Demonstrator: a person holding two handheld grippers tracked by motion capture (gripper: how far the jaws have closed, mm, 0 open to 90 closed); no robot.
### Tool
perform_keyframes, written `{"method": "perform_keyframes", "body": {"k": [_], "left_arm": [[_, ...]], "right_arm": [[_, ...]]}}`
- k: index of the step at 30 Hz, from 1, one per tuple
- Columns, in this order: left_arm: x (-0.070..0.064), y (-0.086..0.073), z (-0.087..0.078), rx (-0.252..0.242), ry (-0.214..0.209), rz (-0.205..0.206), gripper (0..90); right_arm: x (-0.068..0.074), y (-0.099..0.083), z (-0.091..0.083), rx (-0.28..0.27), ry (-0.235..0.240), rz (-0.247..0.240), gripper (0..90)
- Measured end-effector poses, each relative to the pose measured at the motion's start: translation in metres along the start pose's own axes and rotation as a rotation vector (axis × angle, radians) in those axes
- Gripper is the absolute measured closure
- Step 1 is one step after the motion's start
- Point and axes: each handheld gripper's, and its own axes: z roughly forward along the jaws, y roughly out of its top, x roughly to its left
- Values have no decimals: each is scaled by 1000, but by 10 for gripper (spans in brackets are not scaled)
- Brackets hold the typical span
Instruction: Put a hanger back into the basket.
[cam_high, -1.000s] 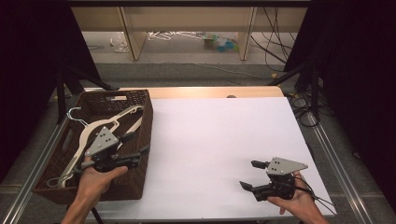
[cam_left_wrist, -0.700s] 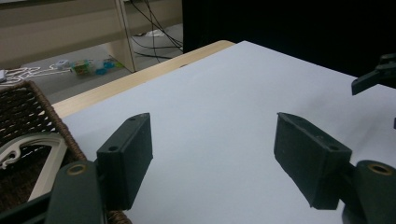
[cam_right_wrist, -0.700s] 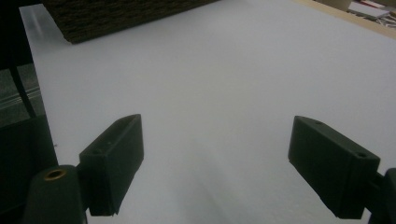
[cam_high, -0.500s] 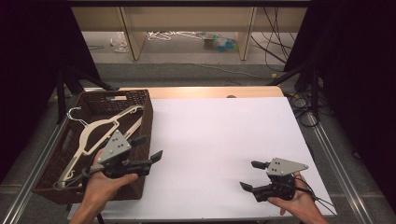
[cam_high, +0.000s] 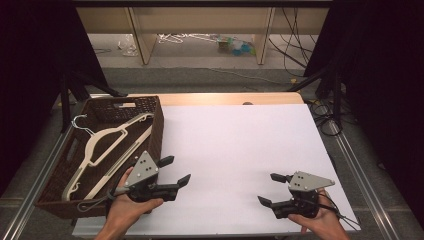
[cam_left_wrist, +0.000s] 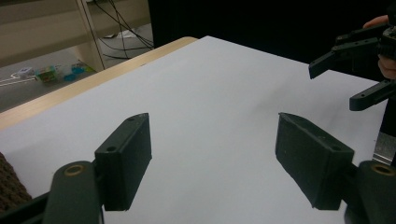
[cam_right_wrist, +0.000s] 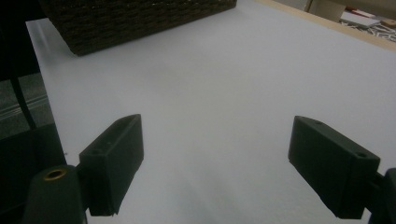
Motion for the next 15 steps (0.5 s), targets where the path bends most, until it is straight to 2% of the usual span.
{"method": "perform_keyframes", "body": {"k": [2, 4, 5, 7, 9, 13, 15], "left_arm": [[-5, -6, 5, 11, -17, 2, 258], [-6, -8, 6, 16, -22, 0, 254], [-10, -12, 10, 16, -38, -7, 248], [-12, -14, 12, 21, -41, -10, 243], [-16, -19, 16, 33, -46, 19, 235], [-18, -24, 21, 34, -53, 17, 219], [-21, -32, 23, 45, -44, 44, 216]], "right_arm": [[3, 0, -1, 0, 9, 9, 188], [5, 0, -2, -5, -4, 7, 186], [5, -1, -1, -18, 2, 4, 186], [6, -1, -3, -10, -8, 5, 186], [8, -1, -4, -15, -11, 7, 185], [9, -2, -5, -16, -10, 16, 184], [11, -3, -7, -13, -22, 30, 184]]}}
